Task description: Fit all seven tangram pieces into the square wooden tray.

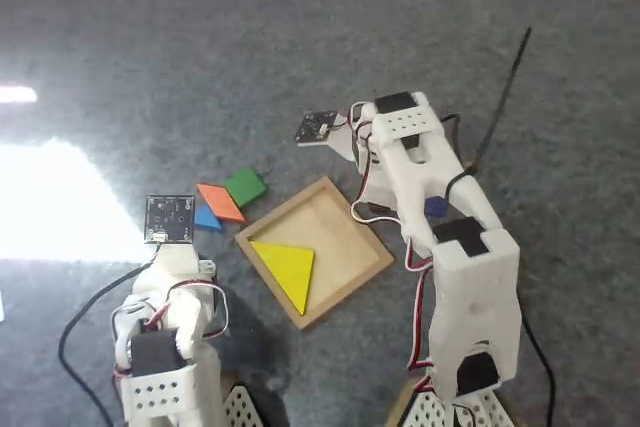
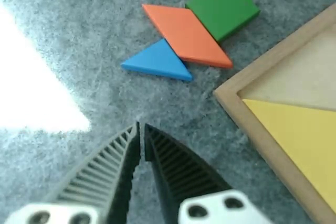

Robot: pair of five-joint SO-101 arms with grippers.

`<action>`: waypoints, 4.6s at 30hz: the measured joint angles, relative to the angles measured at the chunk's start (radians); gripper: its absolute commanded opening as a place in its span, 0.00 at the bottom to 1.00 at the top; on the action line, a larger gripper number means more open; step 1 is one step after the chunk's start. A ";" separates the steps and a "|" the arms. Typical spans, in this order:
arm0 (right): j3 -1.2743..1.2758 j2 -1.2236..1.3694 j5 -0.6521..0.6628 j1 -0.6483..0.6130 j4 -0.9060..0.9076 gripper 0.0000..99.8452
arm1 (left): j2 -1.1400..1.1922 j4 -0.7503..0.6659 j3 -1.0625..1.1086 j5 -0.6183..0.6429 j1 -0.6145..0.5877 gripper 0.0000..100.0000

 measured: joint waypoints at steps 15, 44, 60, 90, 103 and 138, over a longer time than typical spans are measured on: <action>-0.002 0.034 -0.074 0.006 -0.075 0.24 | 0.000 0.000 0.000 0.000 0.000 0.01; -0.028 -0.069 -0.121 0.044 0.057 0.26 | 0.000 0.000 0.000 0.000 0.000 0.01; -0.028 -0.057 -0.514 -0.123 -0.233 0.36 | 0.000 0.000 0.000 0.000 0.000 0.01; -0.089 0.083 -0.867 -0.120 -0.270 0.43 | 0.000 0.000 0.000 0.000 0.000 0.01; -0.167 0.118 -0.913 -0.109 -0.209 0.27 | 0.000 0.000 0.000 0.000 0.000 0.01; -0.249 -0.011 -0.529 -0.137 0.117 0.26 | 0.000 0.000 0.000 0.000 0.000 0.01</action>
